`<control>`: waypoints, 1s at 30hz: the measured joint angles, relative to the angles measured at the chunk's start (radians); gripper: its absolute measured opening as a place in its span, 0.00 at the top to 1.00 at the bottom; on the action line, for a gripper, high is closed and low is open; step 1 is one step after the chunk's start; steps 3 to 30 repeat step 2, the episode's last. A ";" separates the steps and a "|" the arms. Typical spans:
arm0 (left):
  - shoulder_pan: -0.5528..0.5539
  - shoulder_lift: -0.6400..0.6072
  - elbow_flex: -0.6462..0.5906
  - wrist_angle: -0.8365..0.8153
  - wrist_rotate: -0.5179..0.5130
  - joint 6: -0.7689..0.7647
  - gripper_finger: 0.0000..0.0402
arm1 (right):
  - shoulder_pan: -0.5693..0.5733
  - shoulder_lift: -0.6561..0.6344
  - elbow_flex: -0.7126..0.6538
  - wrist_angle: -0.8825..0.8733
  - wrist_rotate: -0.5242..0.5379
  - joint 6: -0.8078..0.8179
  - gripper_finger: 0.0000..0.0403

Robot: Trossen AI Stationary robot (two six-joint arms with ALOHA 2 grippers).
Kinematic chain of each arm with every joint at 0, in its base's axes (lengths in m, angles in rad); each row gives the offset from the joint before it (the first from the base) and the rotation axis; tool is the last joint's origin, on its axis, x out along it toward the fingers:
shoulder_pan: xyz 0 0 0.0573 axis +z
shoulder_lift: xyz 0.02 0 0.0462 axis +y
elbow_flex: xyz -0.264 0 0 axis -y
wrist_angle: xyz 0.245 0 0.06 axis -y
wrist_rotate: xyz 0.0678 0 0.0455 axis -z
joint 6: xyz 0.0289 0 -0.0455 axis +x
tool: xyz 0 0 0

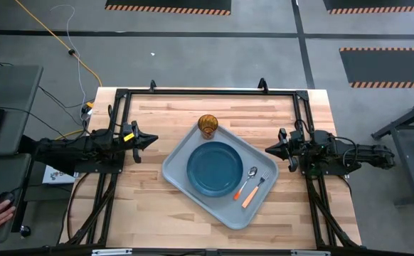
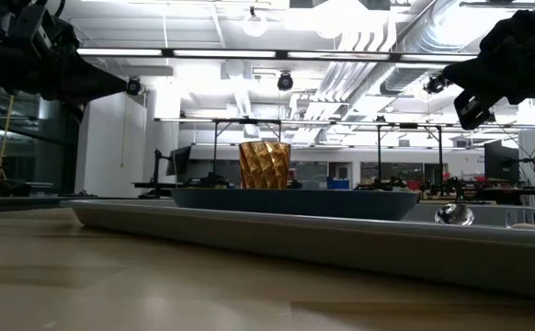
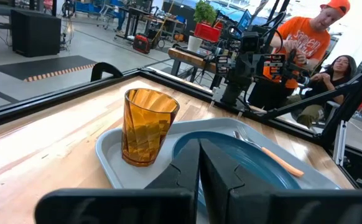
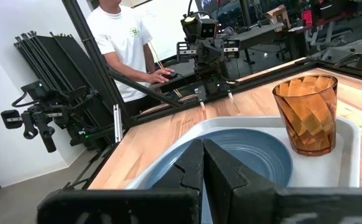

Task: Pick and place plate/cup/fork/spoon on tray
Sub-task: Return to Home Position

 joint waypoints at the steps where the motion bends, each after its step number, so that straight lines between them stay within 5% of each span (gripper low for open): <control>1: 0.000 0.000 0.000 0.000 0.000 0.000 0.99 | 0.000 0.000 0.000 0.000 0.000 -0.001 1.00; 30: 0.000 0.000 0.000 0.000 0.000 0.000 0.99 | 0.000 0.000 0.000 0.000 0.000 -0.002 1.00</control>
